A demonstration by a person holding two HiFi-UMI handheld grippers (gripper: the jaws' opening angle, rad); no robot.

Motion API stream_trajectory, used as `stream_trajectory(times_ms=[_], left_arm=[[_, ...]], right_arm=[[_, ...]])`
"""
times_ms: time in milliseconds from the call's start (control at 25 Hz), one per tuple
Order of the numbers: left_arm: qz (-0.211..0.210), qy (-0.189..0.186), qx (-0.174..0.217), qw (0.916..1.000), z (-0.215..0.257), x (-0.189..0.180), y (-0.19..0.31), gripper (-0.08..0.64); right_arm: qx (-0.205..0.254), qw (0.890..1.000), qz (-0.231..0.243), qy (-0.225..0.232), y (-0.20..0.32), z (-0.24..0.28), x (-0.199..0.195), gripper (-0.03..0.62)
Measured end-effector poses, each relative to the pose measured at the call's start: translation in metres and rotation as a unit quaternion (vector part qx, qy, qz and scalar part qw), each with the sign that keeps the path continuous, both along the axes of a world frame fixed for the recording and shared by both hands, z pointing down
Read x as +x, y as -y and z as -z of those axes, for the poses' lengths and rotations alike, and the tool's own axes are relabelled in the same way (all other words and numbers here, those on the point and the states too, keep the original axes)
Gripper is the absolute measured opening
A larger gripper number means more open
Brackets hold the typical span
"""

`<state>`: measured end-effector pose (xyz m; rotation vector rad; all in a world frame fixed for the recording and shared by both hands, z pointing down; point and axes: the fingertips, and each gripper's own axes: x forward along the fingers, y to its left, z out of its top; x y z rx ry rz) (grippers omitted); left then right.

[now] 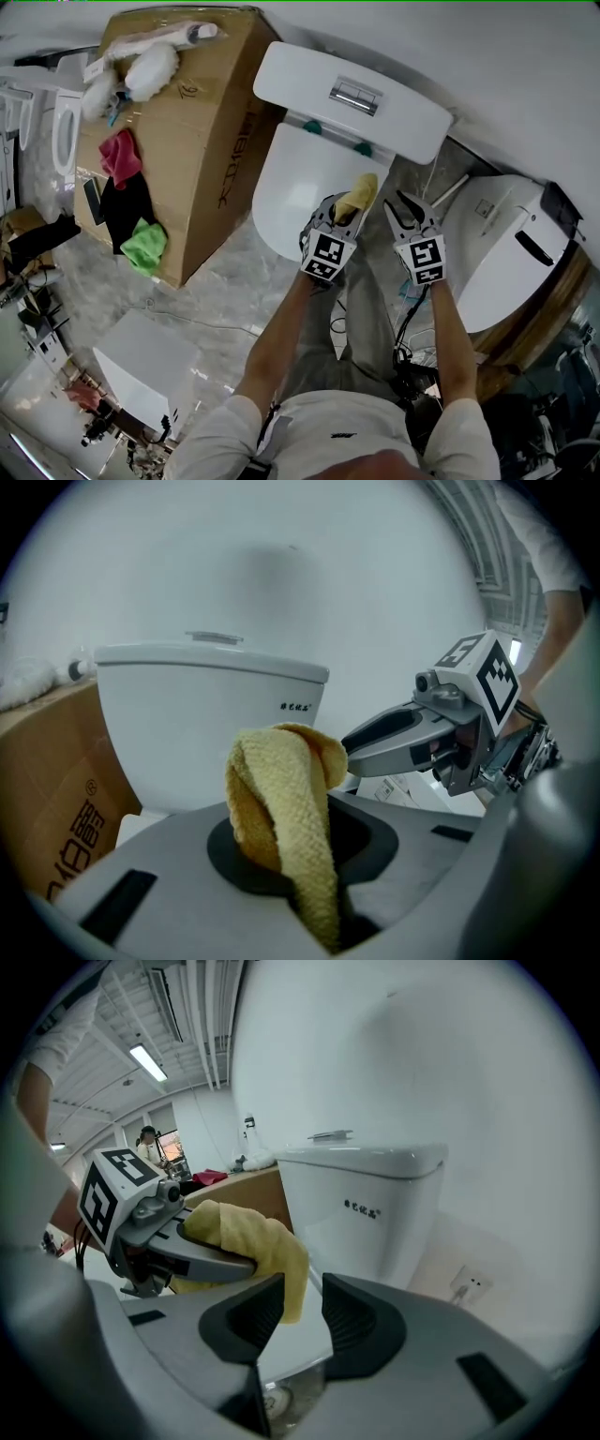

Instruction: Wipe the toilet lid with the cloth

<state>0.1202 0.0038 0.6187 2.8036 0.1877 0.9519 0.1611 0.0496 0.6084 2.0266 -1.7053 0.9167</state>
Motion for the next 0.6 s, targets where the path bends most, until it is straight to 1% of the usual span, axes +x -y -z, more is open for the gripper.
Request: stream_trajectory(times_ms=[160, 280, 360, 520, 600], left_arm=[[-0.015, 0.002, -0.006, 0.9999, -0.026, 0.007, -0.008, 0.08], [-0.031, 0.004, -0.01, 0.9995, -0.043, 0.012, -0.016, 0.08], [-0.039, 0.007, -0.012, 0.9991, -0.055, 0.014, -0.021, 0.08], [-0.048, 0.015, -0.022, 0.9985, -0.076, 0.022, -0.029, 0.08], [-0.053, 0.018, -0.025, 0.9981, -0.085, 0.028, -0.032, 0.08]], right_arm=[[-0.002, 1.0, -0.007, -0.001, -0.003, -0.021, -0.002, 0.14], [-0.002, 1.0, -0.026, 0.01, -0.009, -0.036, -0.002, 0.14], [-0.004, 0.999, -0.04, 0.01, -0.014, -0.045, 0.001, 0.14], [-0.003, 0.999, -0.045, 0.005, -0.018, -0.062, 0.001, 0.14], [-0.004, 0.998, -0.061, 0.014, -0.021, -0.071, 0.001, 0.14]])
